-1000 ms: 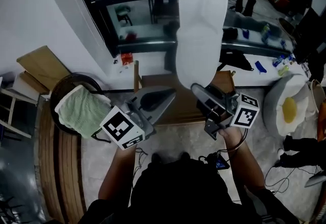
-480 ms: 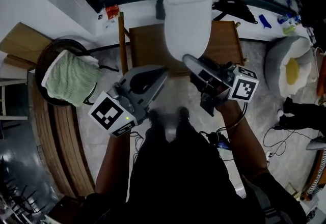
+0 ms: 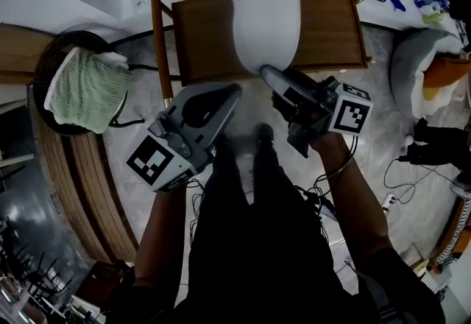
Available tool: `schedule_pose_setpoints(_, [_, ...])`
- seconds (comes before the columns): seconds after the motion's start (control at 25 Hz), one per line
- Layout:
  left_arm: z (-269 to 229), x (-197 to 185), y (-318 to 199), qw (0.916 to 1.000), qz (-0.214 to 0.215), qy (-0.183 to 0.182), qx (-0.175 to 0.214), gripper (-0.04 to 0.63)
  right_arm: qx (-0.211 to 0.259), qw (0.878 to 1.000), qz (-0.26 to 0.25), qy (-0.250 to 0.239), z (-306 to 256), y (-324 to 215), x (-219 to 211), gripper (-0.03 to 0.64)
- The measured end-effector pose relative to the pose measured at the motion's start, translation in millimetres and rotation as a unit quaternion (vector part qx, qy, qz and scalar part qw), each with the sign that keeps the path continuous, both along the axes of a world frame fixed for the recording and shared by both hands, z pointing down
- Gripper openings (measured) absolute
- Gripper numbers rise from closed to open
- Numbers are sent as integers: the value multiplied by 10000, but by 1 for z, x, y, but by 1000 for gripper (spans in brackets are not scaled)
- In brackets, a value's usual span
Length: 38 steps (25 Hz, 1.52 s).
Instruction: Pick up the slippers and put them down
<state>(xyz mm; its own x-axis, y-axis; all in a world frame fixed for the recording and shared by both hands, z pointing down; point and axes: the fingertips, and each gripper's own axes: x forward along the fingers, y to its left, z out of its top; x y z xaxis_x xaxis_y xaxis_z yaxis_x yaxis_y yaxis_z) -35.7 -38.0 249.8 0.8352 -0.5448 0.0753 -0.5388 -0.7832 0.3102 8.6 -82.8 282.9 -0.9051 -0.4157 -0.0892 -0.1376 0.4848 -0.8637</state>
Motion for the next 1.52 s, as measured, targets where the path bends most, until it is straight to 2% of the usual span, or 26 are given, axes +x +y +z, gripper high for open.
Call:
schedule_pose_setpoints(0.16, [39, 2, 0, 9995, -73, -12, -310, 3, -250, 9997, -24, -27, 35, 2, 1, 57])
schedule_pose_setpoints(0.52, [112, -4, -6, 9973, -275, 35, -673, 3, -751, 9972, -27, 6, 112, -1, 6, 57])
schedule_pose_setpoints(1.16, [205, 13, -4, 9958, -290, 107, -866, 3, -1542, 9879, -160, -7, 221, 12, 3, 57])
schedule_pose_setpoints(1.52, [230, 14, -3, 9953, -298, 152, -913, 3, -1886, 9820, 0, -76, 247, 7, 1, 58])
